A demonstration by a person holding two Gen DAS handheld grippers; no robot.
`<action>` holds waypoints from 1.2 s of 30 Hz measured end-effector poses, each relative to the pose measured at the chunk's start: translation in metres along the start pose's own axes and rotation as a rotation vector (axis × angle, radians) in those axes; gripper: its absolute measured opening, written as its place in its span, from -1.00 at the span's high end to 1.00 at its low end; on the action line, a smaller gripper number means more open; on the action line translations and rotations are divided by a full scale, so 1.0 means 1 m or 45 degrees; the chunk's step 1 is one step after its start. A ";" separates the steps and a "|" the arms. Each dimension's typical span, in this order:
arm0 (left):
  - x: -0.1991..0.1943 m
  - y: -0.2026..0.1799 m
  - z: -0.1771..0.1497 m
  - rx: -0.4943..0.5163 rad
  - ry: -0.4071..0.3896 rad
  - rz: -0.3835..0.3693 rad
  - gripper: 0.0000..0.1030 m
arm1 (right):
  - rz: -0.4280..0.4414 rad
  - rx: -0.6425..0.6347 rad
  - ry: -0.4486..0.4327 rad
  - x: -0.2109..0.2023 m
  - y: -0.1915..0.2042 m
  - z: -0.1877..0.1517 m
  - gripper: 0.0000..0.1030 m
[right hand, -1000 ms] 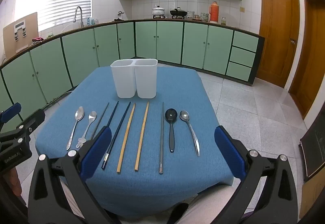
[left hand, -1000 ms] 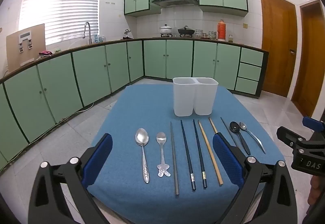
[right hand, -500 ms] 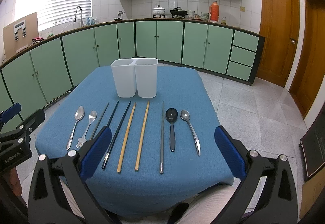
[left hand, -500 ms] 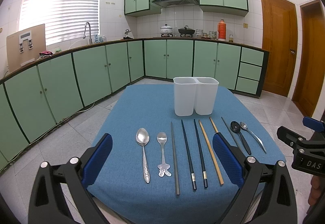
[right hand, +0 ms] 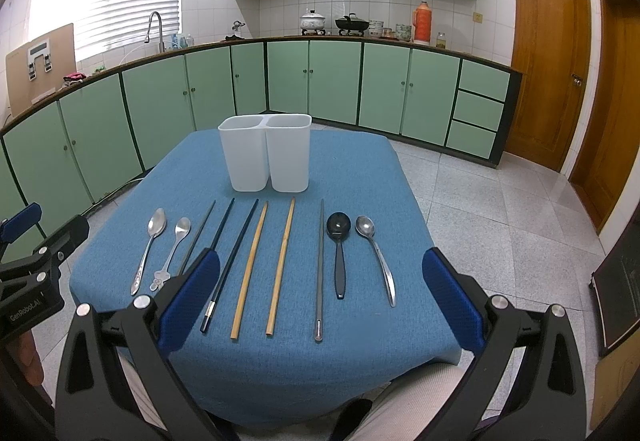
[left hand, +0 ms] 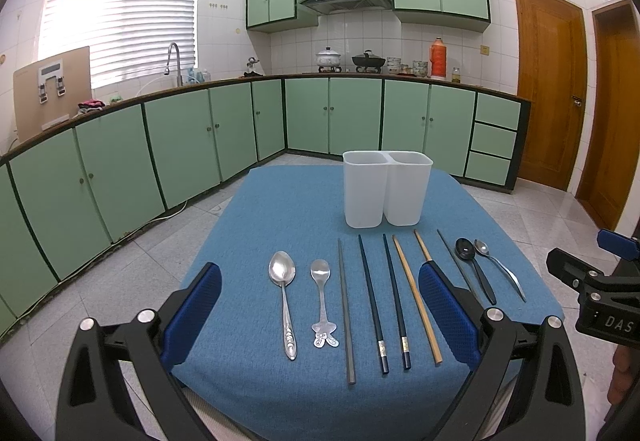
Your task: Organize utensils
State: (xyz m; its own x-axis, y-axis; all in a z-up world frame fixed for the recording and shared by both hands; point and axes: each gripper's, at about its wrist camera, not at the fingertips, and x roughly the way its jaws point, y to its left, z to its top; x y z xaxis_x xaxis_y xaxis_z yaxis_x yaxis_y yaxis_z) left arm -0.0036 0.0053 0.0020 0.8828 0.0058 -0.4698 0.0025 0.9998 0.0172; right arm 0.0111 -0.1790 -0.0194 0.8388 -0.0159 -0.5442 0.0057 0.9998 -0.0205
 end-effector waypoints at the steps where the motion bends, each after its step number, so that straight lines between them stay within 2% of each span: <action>1: 0.000 0.000 0.000 0.000 0.000 0.000 -0.88 | 0.000 0.000 0.000 0.000 0.000 0.000 -0.91; 36: 0.000 0.000 0.000 0.001 0.002 0.002 -0.88 | 0.000 0.000 0.002 -0.003 -0.001 0.001 -0.91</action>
State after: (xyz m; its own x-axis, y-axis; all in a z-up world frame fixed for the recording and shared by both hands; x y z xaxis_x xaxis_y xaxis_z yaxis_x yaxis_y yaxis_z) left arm -0.0038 0.0057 0.0018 0.8822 0.0070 -0.4709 0.0020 0.9998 0.0187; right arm 0.0090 -0.1803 -0.0163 0.8378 -0.0158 -0.5457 0.0056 0.9998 -0.0203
